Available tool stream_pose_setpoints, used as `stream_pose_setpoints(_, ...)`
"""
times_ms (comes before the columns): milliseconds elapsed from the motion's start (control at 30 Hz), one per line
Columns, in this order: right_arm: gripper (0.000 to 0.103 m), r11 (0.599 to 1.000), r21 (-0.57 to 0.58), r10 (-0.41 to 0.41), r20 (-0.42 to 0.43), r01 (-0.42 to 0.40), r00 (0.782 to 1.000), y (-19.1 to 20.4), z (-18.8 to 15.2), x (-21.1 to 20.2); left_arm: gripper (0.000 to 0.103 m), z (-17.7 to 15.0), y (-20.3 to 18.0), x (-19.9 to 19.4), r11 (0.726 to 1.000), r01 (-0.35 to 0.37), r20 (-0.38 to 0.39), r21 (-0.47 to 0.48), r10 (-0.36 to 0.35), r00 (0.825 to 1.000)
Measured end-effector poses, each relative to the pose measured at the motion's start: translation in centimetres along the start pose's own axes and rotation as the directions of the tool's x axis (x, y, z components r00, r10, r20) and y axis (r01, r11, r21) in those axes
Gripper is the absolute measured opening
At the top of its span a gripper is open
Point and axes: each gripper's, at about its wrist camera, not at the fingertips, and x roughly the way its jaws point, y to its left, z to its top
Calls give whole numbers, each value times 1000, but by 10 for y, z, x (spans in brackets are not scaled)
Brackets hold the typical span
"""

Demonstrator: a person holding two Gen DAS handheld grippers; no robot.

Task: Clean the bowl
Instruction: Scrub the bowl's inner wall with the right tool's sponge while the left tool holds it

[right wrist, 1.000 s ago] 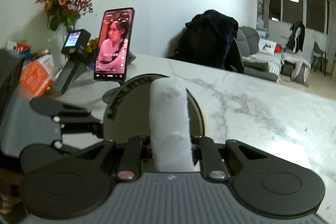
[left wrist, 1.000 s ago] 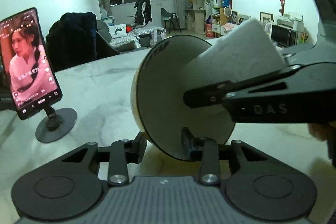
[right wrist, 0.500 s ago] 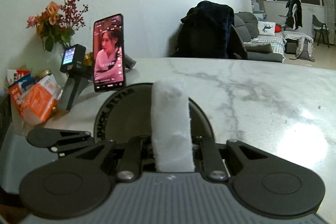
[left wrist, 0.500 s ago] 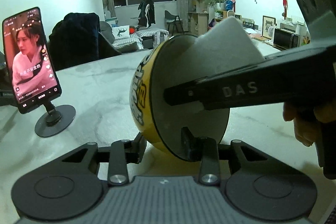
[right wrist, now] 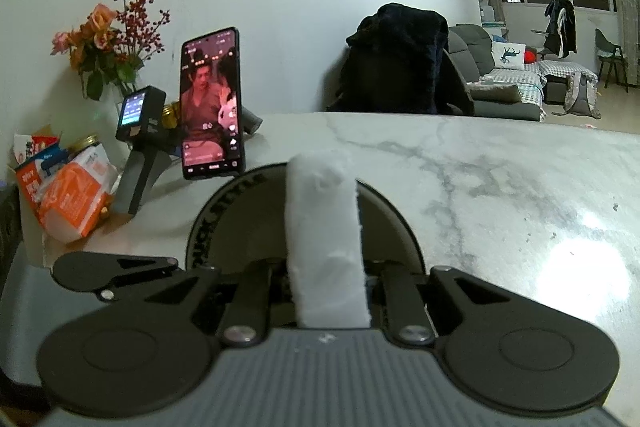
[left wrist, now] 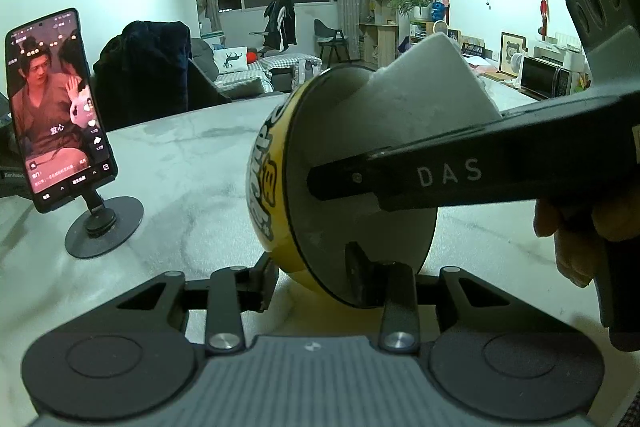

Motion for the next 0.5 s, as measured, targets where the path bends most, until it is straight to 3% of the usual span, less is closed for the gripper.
stream_pose_setpoints(433, 18, 1000, 7, -15, 1, 15, 1000, 54, 3, 14, 39, 0, 2, 1, 1000, 5, -2, -16, -5, 1000)
stream_pose_setpoints(500, 18, 1000, 9, -15, 3, 15, 1000, 45, 3, 11, 39, 0, 3, 1, 1000, 7, -2, -18, -7, 1000)
